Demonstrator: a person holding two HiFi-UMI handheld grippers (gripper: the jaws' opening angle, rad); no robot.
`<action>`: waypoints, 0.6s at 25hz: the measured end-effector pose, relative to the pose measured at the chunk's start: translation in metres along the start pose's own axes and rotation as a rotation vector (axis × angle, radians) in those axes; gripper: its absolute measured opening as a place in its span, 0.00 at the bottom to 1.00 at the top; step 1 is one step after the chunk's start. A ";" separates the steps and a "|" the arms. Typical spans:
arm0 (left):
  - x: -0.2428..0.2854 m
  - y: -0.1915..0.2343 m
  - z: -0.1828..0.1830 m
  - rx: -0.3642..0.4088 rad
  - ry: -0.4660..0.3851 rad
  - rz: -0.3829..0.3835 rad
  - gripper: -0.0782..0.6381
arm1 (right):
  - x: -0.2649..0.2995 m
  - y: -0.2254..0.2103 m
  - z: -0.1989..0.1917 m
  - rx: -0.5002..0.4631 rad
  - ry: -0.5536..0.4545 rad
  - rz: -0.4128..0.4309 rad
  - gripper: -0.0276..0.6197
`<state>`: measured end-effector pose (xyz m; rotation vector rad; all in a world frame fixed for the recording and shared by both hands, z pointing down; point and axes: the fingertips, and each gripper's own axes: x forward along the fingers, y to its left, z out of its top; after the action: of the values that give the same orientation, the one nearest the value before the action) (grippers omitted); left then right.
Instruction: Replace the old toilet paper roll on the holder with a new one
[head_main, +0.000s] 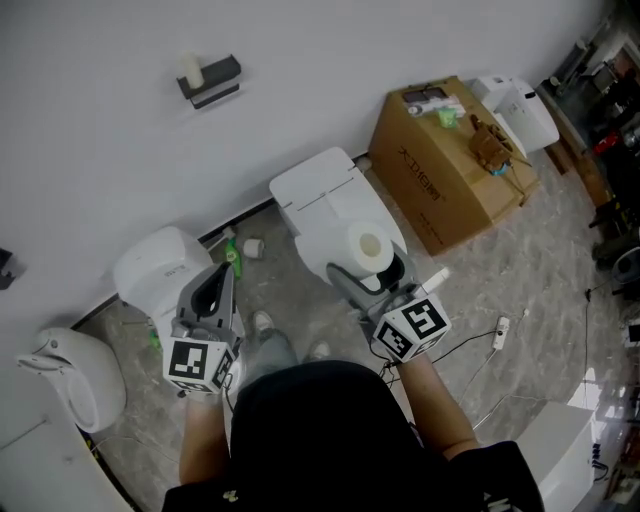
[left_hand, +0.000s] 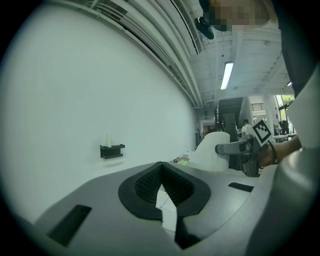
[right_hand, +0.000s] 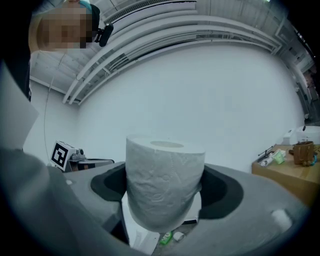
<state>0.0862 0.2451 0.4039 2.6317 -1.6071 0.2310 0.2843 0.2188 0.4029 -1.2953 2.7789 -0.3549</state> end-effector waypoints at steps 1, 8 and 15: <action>0.005 0.002 -0.001 -0.002 0.000 0.004 0.12 | 0.005 -0.004 -0.001 0.001 0.003 0.003 0.68; 0.042 0.046 -0.010 -0.020 0.005 0.009 0.13 | 0.057 -0.022 -0.003 0.000 0.018 -0.002 0.68; 0.086 0.117 -0.010 -0.045 0.019 -0.023 0.13 | 0.140 -0.030 0.002 0.001 0.034 -0.010 0.68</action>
<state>0.0197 0.1173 0.4226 2.6056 -1.5562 0.2161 0.2167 0.0929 0.4146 -1.3160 2.8011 -0.3821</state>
